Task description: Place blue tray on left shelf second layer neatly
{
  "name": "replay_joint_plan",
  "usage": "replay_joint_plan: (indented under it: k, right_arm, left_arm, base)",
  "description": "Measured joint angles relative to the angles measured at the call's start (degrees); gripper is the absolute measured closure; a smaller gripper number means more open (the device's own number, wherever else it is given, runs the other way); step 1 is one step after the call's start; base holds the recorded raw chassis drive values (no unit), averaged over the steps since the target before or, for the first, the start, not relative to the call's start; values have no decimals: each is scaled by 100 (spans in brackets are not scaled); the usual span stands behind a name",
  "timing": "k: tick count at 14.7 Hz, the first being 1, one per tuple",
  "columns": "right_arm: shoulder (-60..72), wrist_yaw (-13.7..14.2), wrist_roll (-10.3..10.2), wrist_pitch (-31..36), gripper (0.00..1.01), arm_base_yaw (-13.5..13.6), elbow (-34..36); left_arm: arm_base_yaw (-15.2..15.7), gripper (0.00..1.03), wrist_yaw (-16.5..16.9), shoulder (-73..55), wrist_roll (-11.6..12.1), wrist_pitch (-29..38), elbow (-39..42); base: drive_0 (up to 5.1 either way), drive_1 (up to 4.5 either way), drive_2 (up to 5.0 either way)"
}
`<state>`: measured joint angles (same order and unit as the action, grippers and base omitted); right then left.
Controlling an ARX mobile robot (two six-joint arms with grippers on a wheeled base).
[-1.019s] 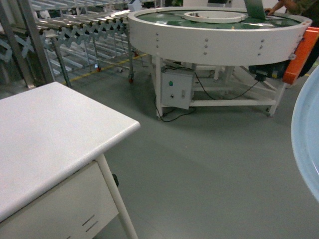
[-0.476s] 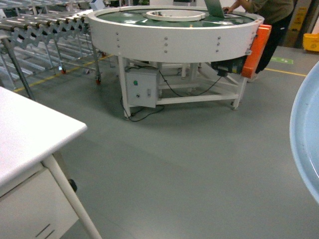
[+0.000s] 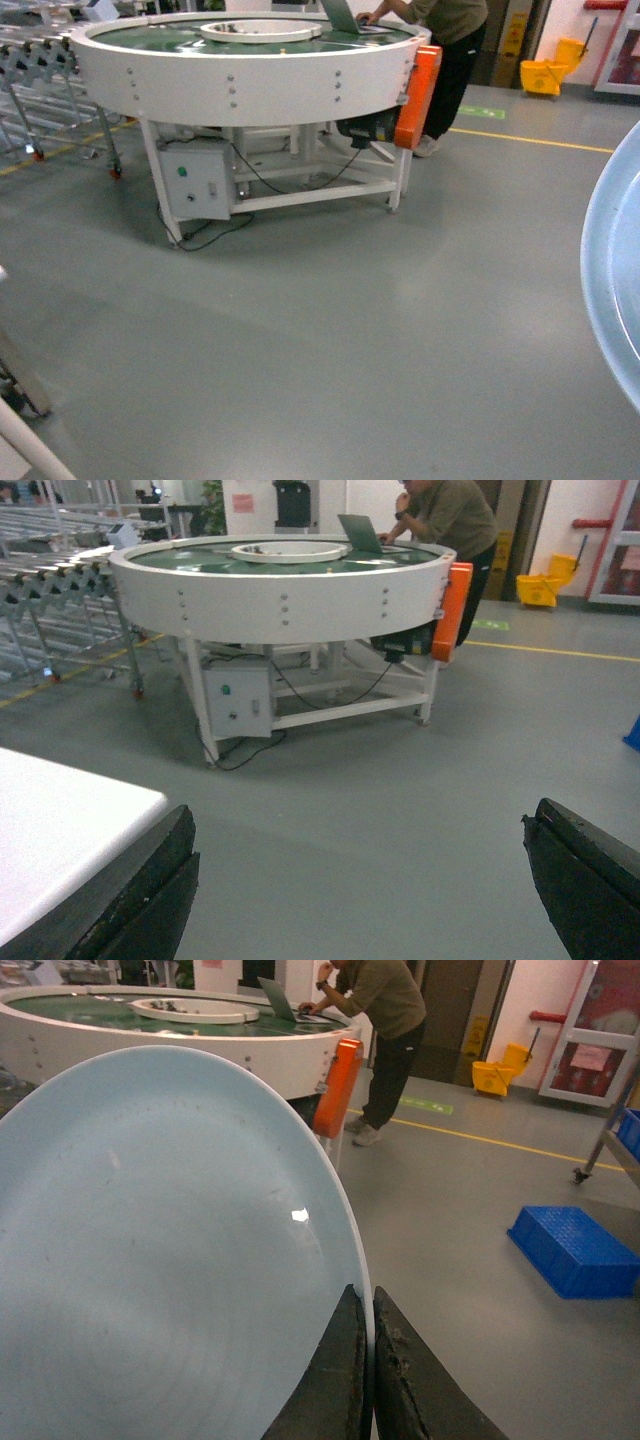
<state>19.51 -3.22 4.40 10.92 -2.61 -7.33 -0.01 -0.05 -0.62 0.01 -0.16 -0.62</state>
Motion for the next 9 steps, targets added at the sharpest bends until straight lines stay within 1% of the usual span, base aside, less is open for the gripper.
replay_joint_plan:
  k: [2,3,5,9]
  right_arm:
    - [0,9,0,-11,99,0,0]
    - [0,46,2,-17,99,-7,2]
    - [2,4,2,-2,99,0,0]
    - [-7,-2,0,-9,99,0,0]
  left_arm:
    - [0,5,13,0,0,-7,0]
    - [0,5,24,0,0,9,0]
    - [0,5,9,0,0,-15,0]
    - [0,5,-13,0,0,2,0]
  base:
    - [334,-402,-402]
    - [-135,-135,-135]
    - [-135,-135,-135]
    - [221,-97,-625]
